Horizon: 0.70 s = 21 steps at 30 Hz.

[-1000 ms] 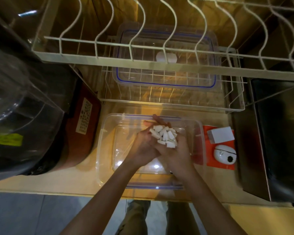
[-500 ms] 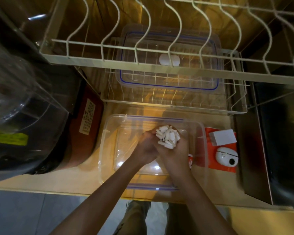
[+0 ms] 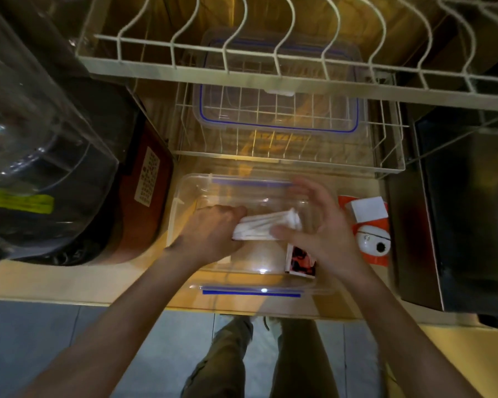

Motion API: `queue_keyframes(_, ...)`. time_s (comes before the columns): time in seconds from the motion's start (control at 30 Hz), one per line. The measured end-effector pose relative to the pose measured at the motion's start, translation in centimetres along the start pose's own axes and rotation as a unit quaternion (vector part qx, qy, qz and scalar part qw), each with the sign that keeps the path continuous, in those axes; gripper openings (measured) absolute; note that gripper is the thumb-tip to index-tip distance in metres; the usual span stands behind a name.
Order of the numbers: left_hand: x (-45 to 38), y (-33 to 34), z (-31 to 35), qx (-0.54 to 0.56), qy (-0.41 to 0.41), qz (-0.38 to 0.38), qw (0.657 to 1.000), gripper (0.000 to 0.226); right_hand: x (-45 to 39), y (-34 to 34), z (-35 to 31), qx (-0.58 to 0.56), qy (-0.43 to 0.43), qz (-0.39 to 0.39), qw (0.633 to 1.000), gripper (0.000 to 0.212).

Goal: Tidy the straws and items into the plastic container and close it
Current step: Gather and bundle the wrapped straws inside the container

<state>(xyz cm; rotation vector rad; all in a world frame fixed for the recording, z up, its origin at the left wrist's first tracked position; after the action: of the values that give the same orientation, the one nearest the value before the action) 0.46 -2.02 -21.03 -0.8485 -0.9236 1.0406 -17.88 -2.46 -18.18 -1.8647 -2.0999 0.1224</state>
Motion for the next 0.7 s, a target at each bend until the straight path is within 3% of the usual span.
queue_keyframes(0.03,0.3,0.1,-0.1,-0.032,0.002,-0.023,0.999,0.029,0.0,0.2,-0.2,0.112,-0.044,-0.044,0.992,0.071)
queue_keyframes(0.07,0.4,0.4,-0.2,-0.064,0.011,-0.034,0.997,0.028,0.0,0.9,-0.2,0.242,-0.086,-0.103,0.961,0.071)
queue_keyframes(0.13,0.9,1.0,-0.2,-0.110,0.028,-0.036,0.993,0.030,0.1,2.8,0.5,0.452,-0.146,-0.210,0.855,0.071)
queue_keyframes(0.2,1.5,1.6,-0.2,-0.127,0.030,-0.030,0.991,0.035,0.3,4.8,1.5,0.537,-0.165,-0.252,0.788,0.062)
queue_keyframes(0.23,1.7,1.9,-0.2,-0.134,0.031,-0.032,0.990,0.037,0.4,5.5,1.8,0.548,-0.157,-0.255,0.781,0.054)
queue_keyframes(0.4,2.8,3.1,-1.1,-0.096,0.022,-0.057,0.994,0.048,0.5,6.7,2.9,0.484,-0.114,-0.276,0.823,0.040)
queue_keyframes(0.57,3.3,2.9,-2.0,0.001,0.011,-0.061,0.998,0.056,0.2,7.0,3.5,0.480,-0.126,-0.284,0.821,0.034)
queue_keyframes(0.7,3.7,2.2,-1.8,0.077,-0.023,-0.078,0.994,0.046,0.2,7.0,3.7,0.492,-0.139,-0.289,0.809,0.036)
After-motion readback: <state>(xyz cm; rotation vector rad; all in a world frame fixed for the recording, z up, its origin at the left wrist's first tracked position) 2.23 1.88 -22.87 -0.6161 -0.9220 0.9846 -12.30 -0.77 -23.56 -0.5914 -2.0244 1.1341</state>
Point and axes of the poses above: each hand's wrist, its own x-axis away from the middle knuckle, its own y-axis out of the palm, z = x × y, the point moved 1 cm from there along -x, towards the middle knuckle, and after that the axes turned 8 degrees about z, right-handed, at the moved point
